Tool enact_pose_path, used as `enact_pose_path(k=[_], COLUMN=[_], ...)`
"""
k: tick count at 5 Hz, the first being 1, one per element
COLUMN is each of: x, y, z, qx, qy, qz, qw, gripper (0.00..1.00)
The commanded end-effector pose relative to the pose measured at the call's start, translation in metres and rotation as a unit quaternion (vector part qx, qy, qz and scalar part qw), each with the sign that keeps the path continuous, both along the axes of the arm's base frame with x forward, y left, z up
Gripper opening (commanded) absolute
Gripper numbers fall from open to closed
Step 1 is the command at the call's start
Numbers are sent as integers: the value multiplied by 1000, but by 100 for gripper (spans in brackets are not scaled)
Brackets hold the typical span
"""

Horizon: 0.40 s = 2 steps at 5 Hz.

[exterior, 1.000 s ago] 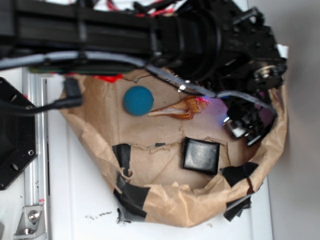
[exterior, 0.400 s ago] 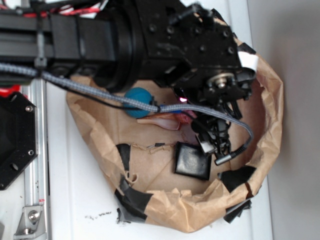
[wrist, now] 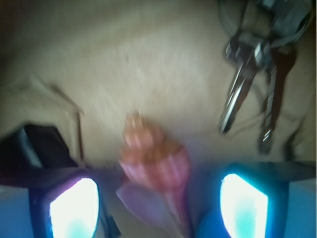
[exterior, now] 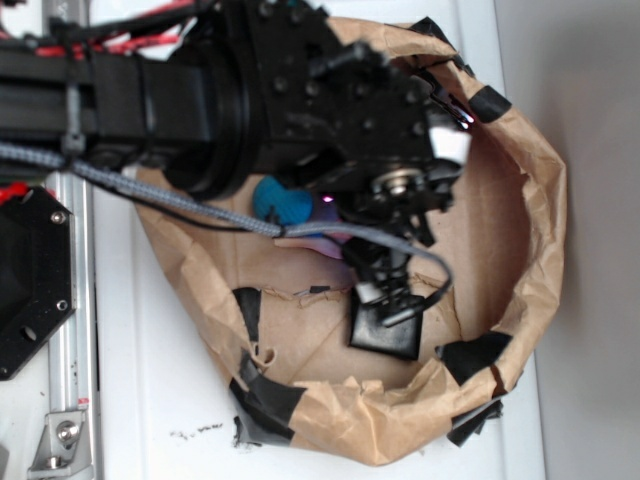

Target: Grab the shell.

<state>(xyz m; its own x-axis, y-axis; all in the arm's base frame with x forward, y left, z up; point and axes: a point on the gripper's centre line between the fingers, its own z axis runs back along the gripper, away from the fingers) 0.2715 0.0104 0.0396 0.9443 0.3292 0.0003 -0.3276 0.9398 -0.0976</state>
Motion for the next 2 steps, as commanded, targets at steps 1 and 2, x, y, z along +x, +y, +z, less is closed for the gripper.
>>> enact_pose_path(k=[1, 2], x=[1, 7], y=[1, 11], z=[-35, -34], qx=[8, 28], qy=[27, 27], qz=[-41, -37], qw=[999, 999], gripper=[100, 0])
